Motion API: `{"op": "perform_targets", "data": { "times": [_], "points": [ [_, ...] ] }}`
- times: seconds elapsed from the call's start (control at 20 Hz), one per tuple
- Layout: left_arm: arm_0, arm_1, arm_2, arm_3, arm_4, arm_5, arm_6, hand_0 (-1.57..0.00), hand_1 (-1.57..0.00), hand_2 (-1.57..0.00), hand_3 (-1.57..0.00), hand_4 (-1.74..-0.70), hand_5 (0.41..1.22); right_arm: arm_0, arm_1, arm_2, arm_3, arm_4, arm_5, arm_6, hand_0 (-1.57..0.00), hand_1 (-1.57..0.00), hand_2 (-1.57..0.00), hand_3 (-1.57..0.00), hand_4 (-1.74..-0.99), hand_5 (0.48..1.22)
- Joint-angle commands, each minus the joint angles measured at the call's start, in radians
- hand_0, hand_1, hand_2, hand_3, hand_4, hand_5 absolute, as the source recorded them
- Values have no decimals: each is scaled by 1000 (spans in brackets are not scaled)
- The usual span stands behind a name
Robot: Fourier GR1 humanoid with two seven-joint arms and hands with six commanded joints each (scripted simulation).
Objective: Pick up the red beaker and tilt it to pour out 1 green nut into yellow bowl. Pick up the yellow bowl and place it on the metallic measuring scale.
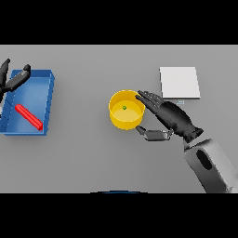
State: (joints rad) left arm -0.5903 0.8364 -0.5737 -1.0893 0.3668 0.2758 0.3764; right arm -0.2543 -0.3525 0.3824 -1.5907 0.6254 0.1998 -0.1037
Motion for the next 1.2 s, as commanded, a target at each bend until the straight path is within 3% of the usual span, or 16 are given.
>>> {"op": "perform_targets", "data": {
  "times": [0.0, 0.1, 0.4, 0.5, 0.85, 1.15],
  "points": [
    [5, 5, 2, 1, 0, -1, -4, -4, -3, -3, -2, -716, 667, -39, -14, 35, 29, 44, 16, -8, 1, 1, 1, 1, -1233, 703],
    [8, 9, -2, -4, -1, -7, -2, -2, -2, -2, -1, -712, 672, -103, -57, 87, 59, 106, 54, -52, 1, 1, 1, 1, -1228, 703],
    [13, 11, 4, -15, 12, -9, -4, 0, 0, 0, 0, -720, 687, -263, -75, 210, 185, 200, 160, -121, 1, 1, 1, 1, -1215, 704],
    [10, 10, 7, -14, 14, -8, -3, 0, 1, 1, 1, -722, 687, -312, -63, 241, 237, 225, 197, -99, 1, 1, 1, 1, -1223, 705],
    [14, 8, 18, 1, 28, -18, -16, 1, 1, 1, 1, -723, 688, -430, -15, 329, 412, 295, 229, -117, 1, 1, 1, 1, -1259, 714],
    [20, 17, 25, -4, 29, -20, -40, 1, 1, 1, 1, -718, 688, -457, 13, 350, 449, 292, 288, -107, 1, 1, 1, 1, -1297, 753]
  ]
}}
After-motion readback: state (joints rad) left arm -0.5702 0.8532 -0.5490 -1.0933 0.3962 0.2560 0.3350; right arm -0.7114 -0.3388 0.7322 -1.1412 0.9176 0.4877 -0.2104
